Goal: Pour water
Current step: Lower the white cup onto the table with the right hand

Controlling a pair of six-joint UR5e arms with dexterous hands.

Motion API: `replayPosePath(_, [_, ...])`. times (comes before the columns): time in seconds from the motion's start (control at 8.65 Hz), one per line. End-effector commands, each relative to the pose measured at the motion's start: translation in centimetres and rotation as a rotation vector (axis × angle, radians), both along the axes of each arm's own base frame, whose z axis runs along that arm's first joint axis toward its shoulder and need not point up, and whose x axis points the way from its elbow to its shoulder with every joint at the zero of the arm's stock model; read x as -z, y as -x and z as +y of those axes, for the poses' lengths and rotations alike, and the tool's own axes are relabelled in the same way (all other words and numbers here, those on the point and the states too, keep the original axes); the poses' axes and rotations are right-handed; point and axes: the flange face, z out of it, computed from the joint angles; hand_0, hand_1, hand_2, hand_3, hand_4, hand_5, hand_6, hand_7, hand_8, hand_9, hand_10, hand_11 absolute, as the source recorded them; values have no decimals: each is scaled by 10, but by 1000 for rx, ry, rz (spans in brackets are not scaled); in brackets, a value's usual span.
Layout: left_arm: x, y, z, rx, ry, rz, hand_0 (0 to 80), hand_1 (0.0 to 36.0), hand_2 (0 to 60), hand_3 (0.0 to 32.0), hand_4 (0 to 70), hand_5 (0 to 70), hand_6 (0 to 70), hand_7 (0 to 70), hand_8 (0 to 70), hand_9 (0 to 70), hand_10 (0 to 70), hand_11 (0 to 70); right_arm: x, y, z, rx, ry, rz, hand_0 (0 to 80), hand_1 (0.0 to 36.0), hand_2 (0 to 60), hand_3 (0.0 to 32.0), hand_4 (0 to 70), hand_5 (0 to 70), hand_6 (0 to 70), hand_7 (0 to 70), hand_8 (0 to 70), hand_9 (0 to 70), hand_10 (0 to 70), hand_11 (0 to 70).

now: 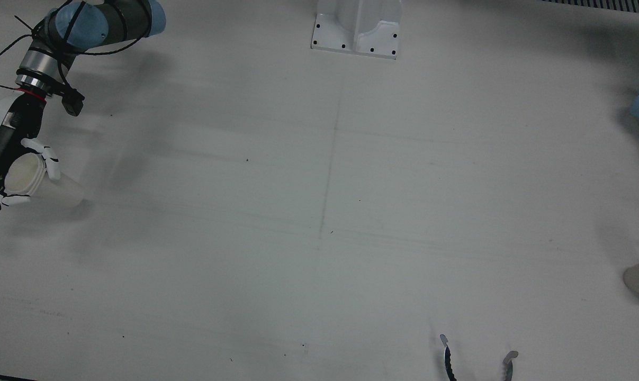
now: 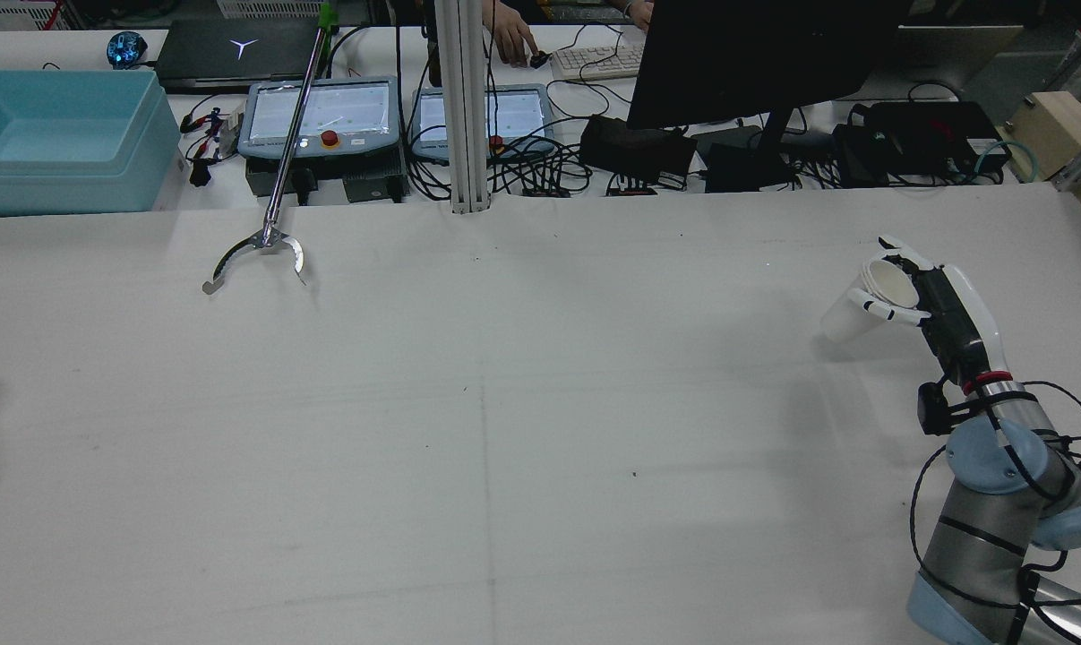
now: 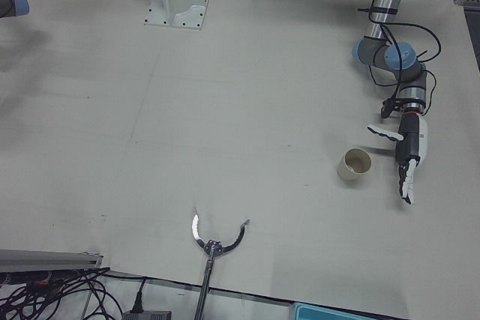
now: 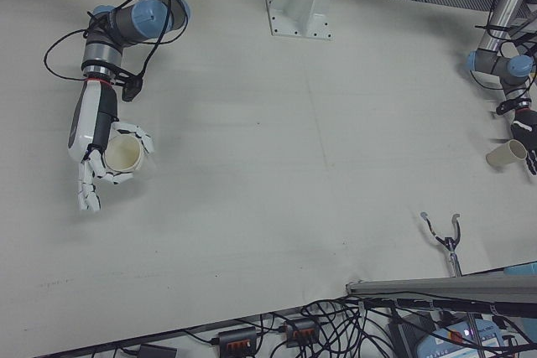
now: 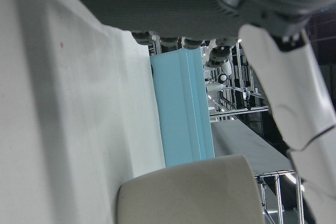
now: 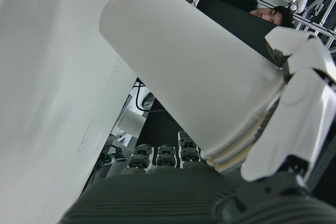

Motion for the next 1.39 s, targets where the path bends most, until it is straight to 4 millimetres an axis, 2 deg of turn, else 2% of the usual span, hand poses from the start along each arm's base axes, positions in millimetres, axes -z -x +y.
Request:
replayPosePath(0.0, [-2,7,8,-1,-1,3,497,71,0,0,163,0,0,10,0,0,9,29,-13,-9,8,6,28,28,459,169,364,0,255,527,73,145,24,59,31,54])
replayPosePath(0.12, [-2,9,10,-1,0,2,497,71,0,0,164,0,0,9,0,0,9,29,-14,-11,9,6,40,41,466,186,396,0,269,570,84,164,20,52,26,48])
replayPosePath(0.35, [-5,11,14,-4,8,6,496,73,0,0,163,0,0,10,0,0,10,30,-18,-16,14,8,67,71,482,216,422,0,279,650,99,189,16,43,21,43])
replayPosePath(0.58, [-5,11,14,-4,8,6,496,71,0,0,162,0,0,10,0,0,10,30,-27,-23,20,9,90,95,496,233,437,0,297,696,110,211,15,41,22,46])
replayPosePath(0.69, [-5,11,15,-6,9,5,496,71,0,0,162,0,0,10,0,0,10,30,-30,-23,20,12,94,98,500,236,432,0,304,700,116,222,14,42,22,47])
replayPosePath(0.81, [-7,12,16,-6,12,3,497,72,0,0,161,0,0,10,0,0,11,31,-32,-24,21,12,98,103,498,229,403,0,293,694,113,214,14,42,23,47])
replayPosePath(1.04, [-7,12,16,-6,13,2,497,70,0,0,161,0,0,11,0,0,11,32,-48,-23,23,18,124,130,496,225,400,0,291,696,117,220,15,46,24,48])
replayPosePath(1.27, [-7,11,16,-7,14,1,498,73,0,0,164,0,0,11,0,0,12,33,-46,-23,23,18,121,126,496,208,320,0,262,672,108,200,13,44,21,45])
